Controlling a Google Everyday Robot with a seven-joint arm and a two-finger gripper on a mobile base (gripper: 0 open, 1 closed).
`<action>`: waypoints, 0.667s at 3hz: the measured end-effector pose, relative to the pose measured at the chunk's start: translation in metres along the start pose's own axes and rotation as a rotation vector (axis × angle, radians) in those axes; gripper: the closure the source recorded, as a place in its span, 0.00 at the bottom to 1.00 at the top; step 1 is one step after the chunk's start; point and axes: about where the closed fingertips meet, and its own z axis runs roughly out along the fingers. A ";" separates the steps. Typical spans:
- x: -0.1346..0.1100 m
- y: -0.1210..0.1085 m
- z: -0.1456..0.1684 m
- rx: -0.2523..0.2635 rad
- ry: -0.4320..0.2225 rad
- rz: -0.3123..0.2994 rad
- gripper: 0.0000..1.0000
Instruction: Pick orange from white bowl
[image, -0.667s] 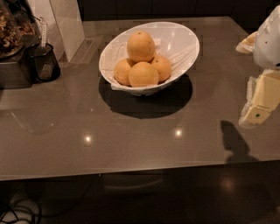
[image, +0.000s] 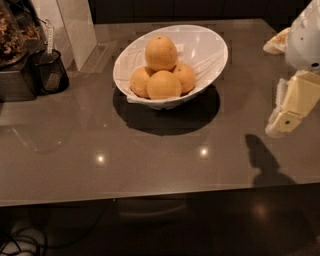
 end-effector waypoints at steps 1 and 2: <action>-0.045 -0.025 0.002 -0.019 -0.130 -0.075 0.00; -0.106 -0.052 0.006 -0.063 -0.256 -0.154 0.00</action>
Offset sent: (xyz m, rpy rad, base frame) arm 0.1160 0.1510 0.0633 0.3269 -0.0329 0.3815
